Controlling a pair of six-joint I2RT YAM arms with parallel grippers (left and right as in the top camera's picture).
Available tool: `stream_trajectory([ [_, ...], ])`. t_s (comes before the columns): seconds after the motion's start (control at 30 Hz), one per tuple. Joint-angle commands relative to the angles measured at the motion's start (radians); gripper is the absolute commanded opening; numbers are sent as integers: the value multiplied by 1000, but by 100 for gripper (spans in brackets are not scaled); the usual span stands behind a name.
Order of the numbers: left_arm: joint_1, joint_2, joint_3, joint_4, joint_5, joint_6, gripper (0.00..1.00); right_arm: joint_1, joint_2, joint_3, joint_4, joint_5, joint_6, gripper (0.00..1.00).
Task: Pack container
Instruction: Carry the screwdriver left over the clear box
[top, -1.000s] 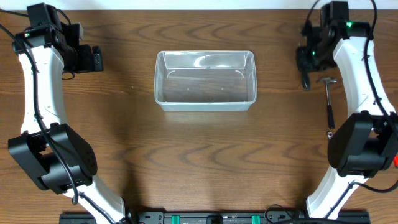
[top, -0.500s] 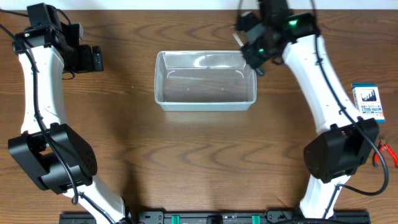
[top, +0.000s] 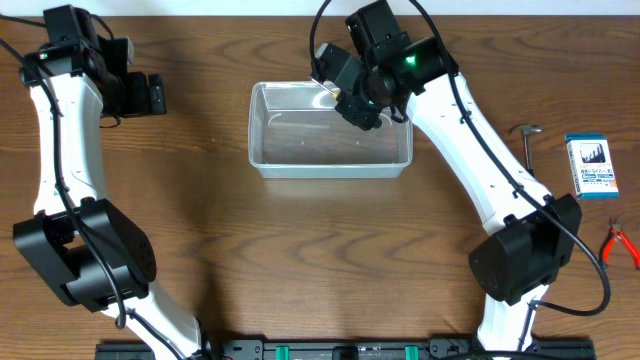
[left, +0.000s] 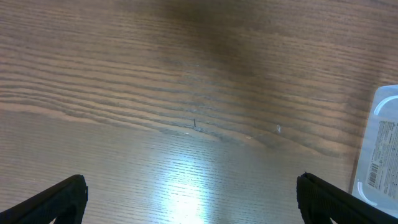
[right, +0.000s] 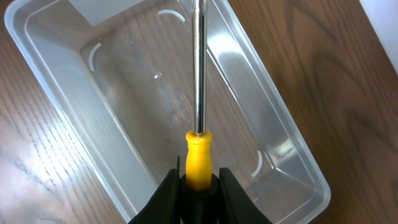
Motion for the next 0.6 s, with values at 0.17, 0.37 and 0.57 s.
stream_trajectory([
  [0.17,2,7,-8,-3,-12,10,98,0,66,8,-4,-21,-63,1],
  [0.37,2,7,-8,-3,-12,10,98,2,113,8,-8,-39,-71,1],
  [0.57,2,7,-8,-3,-12,10,98,1,166,8,-27,-39,-70,1],
])
